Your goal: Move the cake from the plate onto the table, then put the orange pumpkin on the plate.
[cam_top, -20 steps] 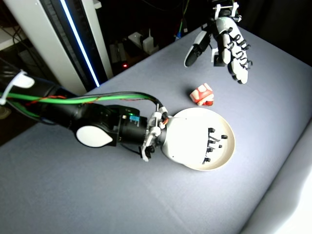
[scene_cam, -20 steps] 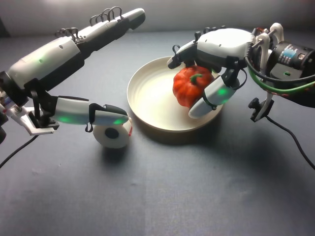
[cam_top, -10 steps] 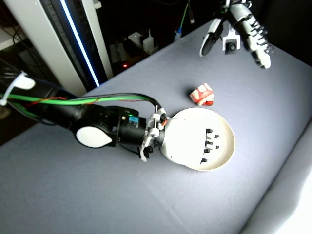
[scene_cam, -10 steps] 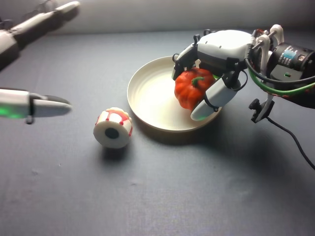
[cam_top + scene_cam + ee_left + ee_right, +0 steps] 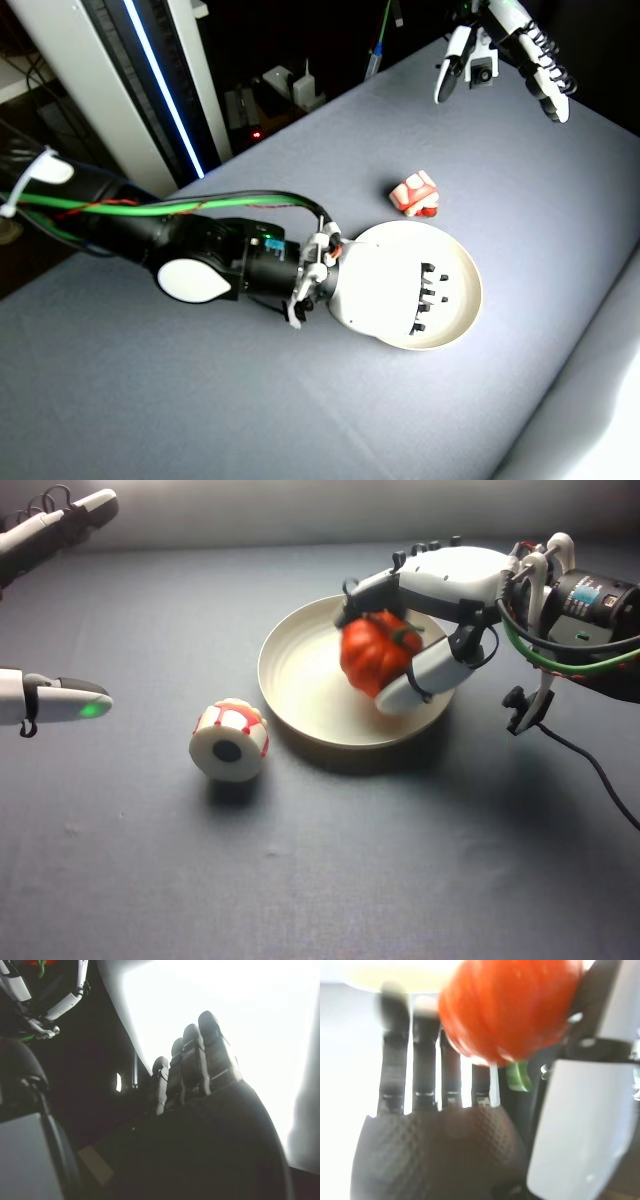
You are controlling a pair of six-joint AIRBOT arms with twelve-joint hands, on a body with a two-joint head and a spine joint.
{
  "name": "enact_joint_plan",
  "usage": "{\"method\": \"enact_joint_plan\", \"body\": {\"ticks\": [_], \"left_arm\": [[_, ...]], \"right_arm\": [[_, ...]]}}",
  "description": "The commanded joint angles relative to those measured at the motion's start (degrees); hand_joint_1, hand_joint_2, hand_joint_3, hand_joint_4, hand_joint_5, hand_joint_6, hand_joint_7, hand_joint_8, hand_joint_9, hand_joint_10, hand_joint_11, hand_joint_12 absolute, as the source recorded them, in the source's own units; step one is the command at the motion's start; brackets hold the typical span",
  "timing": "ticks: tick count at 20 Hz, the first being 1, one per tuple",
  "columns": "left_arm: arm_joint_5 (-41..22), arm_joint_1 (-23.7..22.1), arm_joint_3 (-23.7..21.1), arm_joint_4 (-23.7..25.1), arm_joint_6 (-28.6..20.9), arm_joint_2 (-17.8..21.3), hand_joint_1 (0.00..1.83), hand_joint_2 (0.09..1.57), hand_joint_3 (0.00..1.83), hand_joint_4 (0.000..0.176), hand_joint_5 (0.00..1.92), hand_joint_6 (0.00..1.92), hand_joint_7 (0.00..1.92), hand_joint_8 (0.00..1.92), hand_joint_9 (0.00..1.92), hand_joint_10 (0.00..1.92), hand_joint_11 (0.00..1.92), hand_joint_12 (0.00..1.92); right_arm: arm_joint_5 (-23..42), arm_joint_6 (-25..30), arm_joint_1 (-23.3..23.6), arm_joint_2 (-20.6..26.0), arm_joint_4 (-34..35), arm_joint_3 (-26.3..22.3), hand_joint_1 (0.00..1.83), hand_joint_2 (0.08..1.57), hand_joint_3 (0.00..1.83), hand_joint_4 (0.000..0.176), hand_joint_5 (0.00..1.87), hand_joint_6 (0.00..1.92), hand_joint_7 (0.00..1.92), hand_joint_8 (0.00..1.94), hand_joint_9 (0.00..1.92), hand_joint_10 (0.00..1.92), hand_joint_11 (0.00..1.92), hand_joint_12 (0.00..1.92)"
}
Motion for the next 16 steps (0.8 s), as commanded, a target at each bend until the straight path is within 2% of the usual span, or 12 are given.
{"method": "enact_joint_plan", "body": {"ticks": [1, 2, 4, 5, 6, 7, 8, 11, 13, 14, 15, 16], "left_arm": [[-6.9, -0.4, -0.1, -2.3, -0.2, 0.3, 0.92, 0.90, 0.00, 0.118, 0.02, 0.00, 0.04, 0.00, 0.09, 0.00, 0.00, 0.26], [-7.1, -0.3, -0.1, -2.2, -0.2, 0.3, 1.04, 0.88, 0.00, 0.119, 0.02, 0.00, 0.04, 0.00, 0.09, 0.00, 0.00, 0.26], [-7.1, -0.3, -0.1, -2.2, -0.2, 0.2, 1.02, 0.89, 0.00, 0.119, 0.02, 0.00, 0.04, 0.00, 0.09, 0.00, 0.00, 0.26], [-7.1, -0.3, -0.1, -2.2, -0.2, 0.2, 0.97, 0.89, 0.00, 0.165, 0.06, 0.01, 0.03, 0.00, 0.06, 0.00, 0.00, 0.31], [-7.1, -0.3, -0.2, -2.2, -0.2, 0.2, 0.97, 0.89, 0.00, 0.165, 0.06, 0.01, 0.03, 0.00, 0.06, 0.00, 0.00, 0.31], [-7.2, -0.2, -0.2, -2.2, -0.2, 0.2, 1.03, 0.93, 0.01, 0.097, 0.03, 0.00, 0.01, 0.00, 0.06, 0.00, 0.00, 0.39], [-7.2, -0.2, -0.2, -2.2, -0.2, 0.2, 0.99, 0.93, 0.00, 0.159, 0.03, 0.01, 0.03, 0.00, 0.09, 0.01, 0.00, 0.48], [-6.9, -0.2, -0.4, -2.2, -0.2, 0.2, 0.98, 0.92, 0.00, 0.164, 0.04, 0.00, 0.02, 0.01, 0.06, 0.00, 0.00, 0.54], [-6.7, -0.2, -0.6, -2.2, -0.2, 0.2, 1.03, 0.92, 0.00, 0.145, 0.06, 0.01, 0.02, 0.00, 0.07, 0.00, 0.00, 0.51], [-6.5, -0.1, -0.7, -2.2, -0.2, 0.2, 1.03, 0.92, 0.00, 0.157, 0.07, 0.01, 0.02, 0.00, 0.06, 0.00, 0.00, 0.51], [-6.4, 0.0, -0.8, -2.3, -0.2, 0.2, 1.04, 0.92, 0.00, 0.172, 0.07, 0.01, 0.02, 0.00, 0.05, 0.00, 0.00, 0.53], [-6.3, 0.2, -1.0, -2.5, -0.2, 0.3, 1.01, 0.92, 0.00, 0.175, 0.07, 0.00, 0.02, 0.00, 0.05, 0.00, 0.00, 0.55]], "right_arm": [[6.3, 0.6, 0.4, 0.1, 1.2, 0.1, 0.91, 0.89, 0.00, 0.147, 0.30, 0.01, 0.21, 0.01, 0.17, 0.02, 0.00, 0.61], [6.3, 0.6, 0.4, 0.2, 1.2, -0.1, 0.90, 0.84, 0.00, 0.147, 0.24, 0.00, 0.12, 0.01, 0.10, 0.01, 0.00, 0.38], [6.5, 0.6, 0.4, 0.3, 1.2, -0.3, 0.87, 0.86, 0.00, 0.175, 0.18, 0.00, 0.08, 0.00, 0.08, 0.00, 0.00, 0.41], [6.7, 0.6, 0.4, 0.3, 1.2, -0.4, 0.87, 0.86, 0.00, 0.176, 0.18, 0.00, 0.07, 0.00, 0.07, 0.00, 0.00, 0.41], [6.7, 0.6, 0.4, 0.4, 1.2, -0.4, 0.87, 0.86, 0.00, 0.176, 0.18, 0.00, 0.07, 0.00, 0.07, 0.00, 0.00, 0.41], [6.7, 0.6, 0.4, 0.4, 1.1, -0.6, 0.86, 0.85, 0.00, 0.176, 0.17, 0.01, 0.06, 0.01, 0.09, 0.01, 0.00, 0.55], [6.7, 0.6, 0.4, 0.6, 1.0, -0.8, 0.88, 0.86, 0.00, 0.176, 0.14, 0.00, 0.03, 0.00, 0.08, 0.00, 0.00, 0.56], [6.7, 0.6, 0.4, 2.3, 0.2, -2.6, 0.85, 0.85, 0.00, 0.176, 0.16, 0.00, 0.03, 0.00, 0.03, 0.01, 0.00, 0.66], [7.1, 0.6, 0.4, 4.9, -0.9, -5.2, 0.81, 0.78, 0.00, 0.176, 0.21, 0.01, 0.07, 0.00, 0.14, 0.03, 0.00, 0.89], [7.1, 0.6, 0.4, 6.1, -1.2, -6.3, 0.79, 0.77, 0.00, 0.176, 0.20, 0.00, 0.06, 0.00, 0.11, 0.01, 0.00, 0.76], [7.2, 0.6, 0.4, 7.9, -1.7, -7.7, 0.77, 0.75, 0.00, 0.176, 0.20, 0.00, 0.05, 0.00, 0.03, 0.01, 0.00, 0.29], [7.2, 0.6, 0.4, 10.4, -2.0, -9.7, 0.76, 0.73, 0.00, 0.176, 0.21, 0.00, 0.08, 0.00, 0.02, 0.01, 0.00, 0.11]]}}
